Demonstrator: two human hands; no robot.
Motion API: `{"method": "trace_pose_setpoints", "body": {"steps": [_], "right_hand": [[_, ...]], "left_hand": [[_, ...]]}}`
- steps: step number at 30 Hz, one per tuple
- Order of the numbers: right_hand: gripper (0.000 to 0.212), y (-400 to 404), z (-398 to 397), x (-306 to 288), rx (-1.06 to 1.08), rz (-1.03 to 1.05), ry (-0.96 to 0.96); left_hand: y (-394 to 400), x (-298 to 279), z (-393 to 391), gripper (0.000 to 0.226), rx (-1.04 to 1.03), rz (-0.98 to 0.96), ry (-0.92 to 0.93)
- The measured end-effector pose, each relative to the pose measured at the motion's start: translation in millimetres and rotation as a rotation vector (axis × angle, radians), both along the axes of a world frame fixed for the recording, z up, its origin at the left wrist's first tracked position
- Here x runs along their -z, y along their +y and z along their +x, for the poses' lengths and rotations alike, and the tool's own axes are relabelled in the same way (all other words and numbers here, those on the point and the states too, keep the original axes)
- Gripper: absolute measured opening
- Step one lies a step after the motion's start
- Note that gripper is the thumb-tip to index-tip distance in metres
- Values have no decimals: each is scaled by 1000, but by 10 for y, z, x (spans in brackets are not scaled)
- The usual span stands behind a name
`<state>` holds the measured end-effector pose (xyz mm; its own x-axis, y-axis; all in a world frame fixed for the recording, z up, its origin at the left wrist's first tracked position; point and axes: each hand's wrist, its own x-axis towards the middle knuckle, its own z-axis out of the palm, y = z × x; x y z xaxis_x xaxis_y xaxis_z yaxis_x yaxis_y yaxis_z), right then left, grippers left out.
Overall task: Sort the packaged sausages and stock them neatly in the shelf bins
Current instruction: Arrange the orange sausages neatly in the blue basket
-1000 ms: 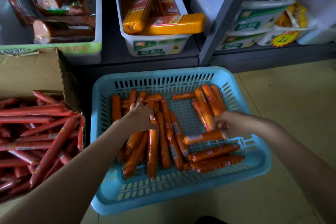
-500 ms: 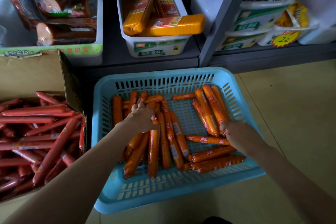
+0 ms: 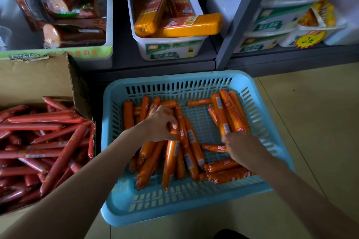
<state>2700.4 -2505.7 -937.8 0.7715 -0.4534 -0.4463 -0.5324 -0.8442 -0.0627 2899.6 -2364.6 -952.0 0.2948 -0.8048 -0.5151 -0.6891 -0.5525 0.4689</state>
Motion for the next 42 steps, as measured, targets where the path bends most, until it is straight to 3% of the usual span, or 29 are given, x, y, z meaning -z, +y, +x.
{"method": "trace_pose_setpoints", "body": {"steps": [2,4,5,9,11,13,17,20,24,28,31,33,36,38,40,42], "right_hand": [[32,173,181,-4,143,332,-206],[38,384,339,-14,270,712,-245],[40,465,395,23,283,797,-236],[62,564,498,121,430,814,-203],[35,481,519,110,540,882,-339],[22,307,534,57,551,808,-457],[45,-226,428,87,584,205,-548],[55,-347,299,265,522,13,-427],[54,-148,313,479,151,-268,-277],[31,-78,429,416,79,-165,-266],[23,66,566,364,94,61,-407],[22,224,637,343,38,135,-365],[24,415,632,492,-27,53,-265],[24,500,617,630,-46,-51,-159],[26,558,603,651,-21,-129,-81],[40,570,543,614,8,-111,-109]], "left_hand": [[-1,-81,-22,27,-17,-7,213],[11,-158,-37,22,-87,1,370],[17,-200,-23,22,-130,-21,382],[-30,-287,60,21,-636,-329,649],[-108,-275,84,21,-830,-428,683],[-199,-195,102,22,-825,-423,488],[-196,-36,56,38,-352,-41,-138],[-81,93,-51,58,-271,75,-225],[-18,105,-81,62,-199,81,-361],[-45,48,-39,74,-211,107,-405],[-27,58,-36,82,-212,115,-405],[-7,61,-59,83,-230,115,-384],[57,80,-136,79,-247,115,-377],[124,93,-185,64,-226,39,-460],[179,134,-240,54,-154,-85,-533],[183,188,-316,60,-19,-132,-496]]}}
